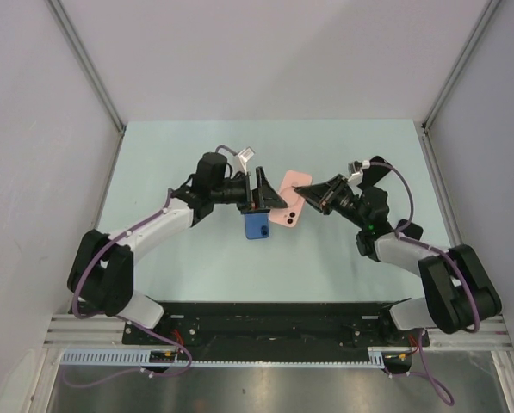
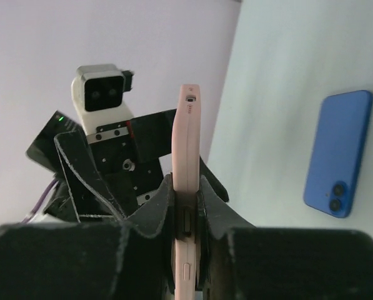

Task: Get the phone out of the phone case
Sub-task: Remove the phone case from the phone.

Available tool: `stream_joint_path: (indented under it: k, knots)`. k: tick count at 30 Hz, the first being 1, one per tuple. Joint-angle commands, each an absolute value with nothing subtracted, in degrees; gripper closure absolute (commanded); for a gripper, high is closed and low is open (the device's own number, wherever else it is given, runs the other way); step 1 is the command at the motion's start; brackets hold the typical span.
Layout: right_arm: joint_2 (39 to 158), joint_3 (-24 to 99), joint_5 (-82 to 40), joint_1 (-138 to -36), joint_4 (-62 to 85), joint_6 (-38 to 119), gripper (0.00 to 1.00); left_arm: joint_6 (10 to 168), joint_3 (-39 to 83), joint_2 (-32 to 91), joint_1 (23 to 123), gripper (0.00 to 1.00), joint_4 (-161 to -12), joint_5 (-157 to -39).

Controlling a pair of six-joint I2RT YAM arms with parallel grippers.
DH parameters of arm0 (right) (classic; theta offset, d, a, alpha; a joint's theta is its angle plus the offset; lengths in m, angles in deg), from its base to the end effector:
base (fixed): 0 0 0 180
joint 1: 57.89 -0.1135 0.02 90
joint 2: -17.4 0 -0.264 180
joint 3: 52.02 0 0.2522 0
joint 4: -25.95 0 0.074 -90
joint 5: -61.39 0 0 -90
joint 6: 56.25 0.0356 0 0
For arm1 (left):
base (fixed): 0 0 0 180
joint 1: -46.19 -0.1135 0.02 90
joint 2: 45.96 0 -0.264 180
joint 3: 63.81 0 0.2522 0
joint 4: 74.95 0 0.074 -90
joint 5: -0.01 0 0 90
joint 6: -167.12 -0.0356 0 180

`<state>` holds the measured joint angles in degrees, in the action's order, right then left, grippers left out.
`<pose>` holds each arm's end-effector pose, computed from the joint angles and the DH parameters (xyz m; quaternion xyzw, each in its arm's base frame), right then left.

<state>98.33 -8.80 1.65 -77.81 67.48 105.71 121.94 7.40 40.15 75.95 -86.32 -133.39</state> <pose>0.2594 0.1131 0.2269 0.1180 0.6762 0.6306 0.3621 0.2790 -0.1877 0.2678 0.0901 0.8079 -0.5470 0.2000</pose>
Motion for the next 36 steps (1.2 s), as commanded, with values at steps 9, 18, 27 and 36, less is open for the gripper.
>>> stream_joint_path:
  k: [9,18,27,36]
  knots:
    - [84.9,6.6,-28.8,-82.5,10.2,92.6,1.00,102.0,16.8,34.6,84.6,0.02,-107.3,-105.6]
    - [88.8,15.6,-40.2,-85.0,-5.9,95.4,1.00,94.8,18.4,33.9,94.7,0.03,-105.3,-93.0]
    - [90.4,20.4,-40.0,-85.7,-12.0,97.1,1.00,87.6,22.1,38.7,104.6,0.04,-103.7,-81.6]
    - [90.2,21.2,-35.6,-85.5,-12.1,97.1,1.00,83.1,22.6,42.5,110.2,0.10,-99.4,-76.3]
